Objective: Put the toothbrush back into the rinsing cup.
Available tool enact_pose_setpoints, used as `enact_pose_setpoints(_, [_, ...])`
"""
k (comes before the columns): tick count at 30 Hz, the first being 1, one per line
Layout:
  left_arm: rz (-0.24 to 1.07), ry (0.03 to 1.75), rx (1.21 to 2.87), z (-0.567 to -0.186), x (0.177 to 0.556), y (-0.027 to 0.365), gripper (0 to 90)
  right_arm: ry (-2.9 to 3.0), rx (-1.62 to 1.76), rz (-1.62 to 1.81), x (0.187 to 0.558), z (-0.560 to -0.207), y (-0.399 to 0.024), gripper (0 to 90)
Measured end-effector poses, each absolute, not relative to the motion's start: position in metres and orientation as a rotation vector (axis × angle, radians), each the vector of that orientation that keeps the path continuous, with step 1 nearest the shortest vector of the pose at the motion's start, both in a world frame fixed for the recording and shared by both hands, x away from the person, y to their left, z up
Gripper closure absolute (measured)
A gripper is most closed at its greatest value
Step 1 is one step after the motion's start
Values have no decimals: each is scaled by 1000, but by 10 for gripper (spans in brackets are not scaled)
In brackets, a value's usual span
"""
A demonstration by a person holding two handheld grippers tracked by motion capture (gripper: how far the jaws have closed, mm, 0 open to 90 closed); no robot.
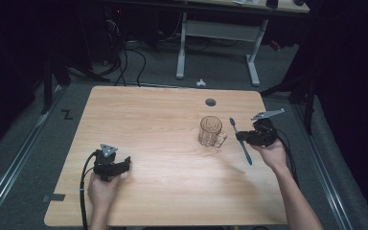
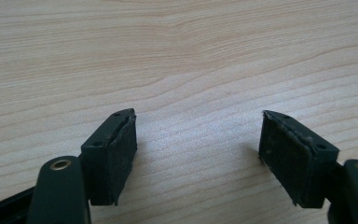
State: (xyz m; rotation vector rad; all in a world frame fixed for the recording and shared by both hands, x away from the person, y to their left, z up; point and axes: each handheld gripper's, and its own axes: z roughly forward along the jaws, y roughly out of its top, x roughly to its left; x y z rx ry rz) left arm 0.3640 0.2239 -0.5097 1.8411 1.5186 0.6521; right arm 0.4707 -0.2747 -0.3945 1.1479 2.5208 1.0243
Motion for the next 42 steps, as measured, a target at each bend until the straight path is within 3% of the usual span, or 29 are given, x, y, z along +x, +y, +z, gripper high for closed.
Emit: enact_pose_setpoints(42, [650, 1519, 1840, -510, 364, 224, 282, 2439, 1049, 1242, 467, -375, -261, 802])
